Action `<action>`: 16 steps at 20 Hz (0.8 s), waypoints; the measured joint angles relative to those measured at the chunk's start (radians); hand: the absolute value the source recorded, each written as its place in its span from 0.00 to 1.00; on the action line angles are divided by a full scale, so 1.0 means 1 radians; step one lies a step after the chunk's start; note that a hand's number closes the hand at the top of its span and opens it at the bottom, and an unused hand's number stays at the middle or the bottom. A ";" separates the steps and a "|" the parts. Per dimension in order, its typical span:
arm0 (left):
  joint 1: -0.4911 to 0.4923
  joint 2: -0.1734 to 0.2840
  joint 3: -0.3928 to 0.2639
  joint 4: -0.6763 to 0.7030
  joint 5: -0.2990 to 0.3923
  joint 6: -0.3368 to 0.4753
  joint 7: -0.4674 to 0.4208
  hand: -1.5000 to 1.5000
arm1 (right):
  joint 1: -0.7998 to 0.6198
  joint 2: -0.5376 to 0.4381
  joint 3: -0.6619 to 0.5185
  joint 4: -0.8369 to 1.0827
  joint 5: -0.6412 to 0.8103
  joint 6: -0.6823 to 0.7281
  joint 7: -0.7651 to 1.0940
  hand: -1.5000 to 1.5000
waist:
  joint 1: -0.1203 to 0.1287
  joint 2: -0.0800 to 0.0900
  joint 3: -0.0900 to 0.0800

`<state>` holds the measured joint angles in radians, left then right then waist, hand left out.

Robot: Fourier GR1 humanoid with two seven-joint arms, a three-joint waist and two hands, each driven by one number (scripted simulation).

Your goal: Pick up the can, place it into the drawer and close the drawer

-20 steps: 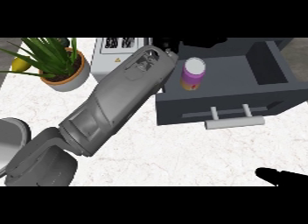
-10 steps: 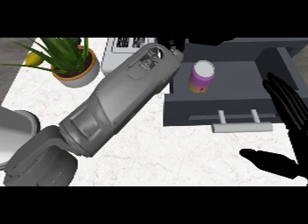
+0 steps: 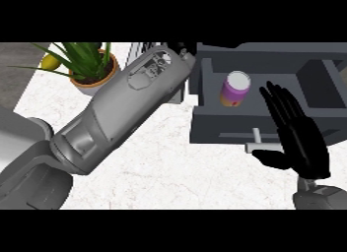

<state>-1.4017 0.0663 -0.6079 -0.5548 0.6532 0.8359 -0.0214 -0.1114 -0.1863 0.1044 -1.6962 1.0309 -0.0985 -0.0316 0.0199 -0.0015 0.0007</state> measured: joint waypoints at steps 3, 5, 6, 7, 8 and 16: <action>0.026 0.049 -0.013 -0.075 -0.020 -0.001 0.052 0.00 | -0.060 0.016 -0.027 0.122 0.021 -0.064 -0.015 0.00 | 0.009 -0.004 -0.002; 0.040 0.081 -0.018 -0.116 -0.034 -0.001 0.087 0.00 | -0.105 0.021 -0.043 0.194 0.036 -0.103 -0.028 0.00 | 0.011 -0.008 -0.007; 0.043 0.092 -0.014 -0.127 -0.039 -0.002 0.096 0.00 | -0.132 0.023 -0.055 0.234 0.035 -0.125 -0.042 0.00 | 0.010 -0.010 -0.010; 0.051 0.114 -0.014 -0.151 -0.043 -0.004 0.112 0.00 | -0.143 0.032 -0.055 0.261 0.049 -0.145 -0.041 0.00 | 0.012 -0.012 -0.012; 0.057 0.131 -0.012 -0.167 -0.045 -0.011 0.124 0.00 | -0.158 0.039 -0.053 0.295 0.071 -0.167 -0.038 0.00 | 0.012 -0.013 -0.013; 0.136 0.258 -0.027 -0.344 -0.076 -0.030 0.229 0.00 | -0.310 0.025 -0.129 0.600 0.105 -0.330 -0.110 0.00 | 0.035 -0.012 -0.013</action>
<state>-1.2654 0.3238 -0.6352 -0.8987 0.5772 0.8058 0.2072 -0.4217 -0.1609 -0.0247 -1.0965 1.1357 -0.4281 -0.1416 0.0548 -0.0137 -0.0118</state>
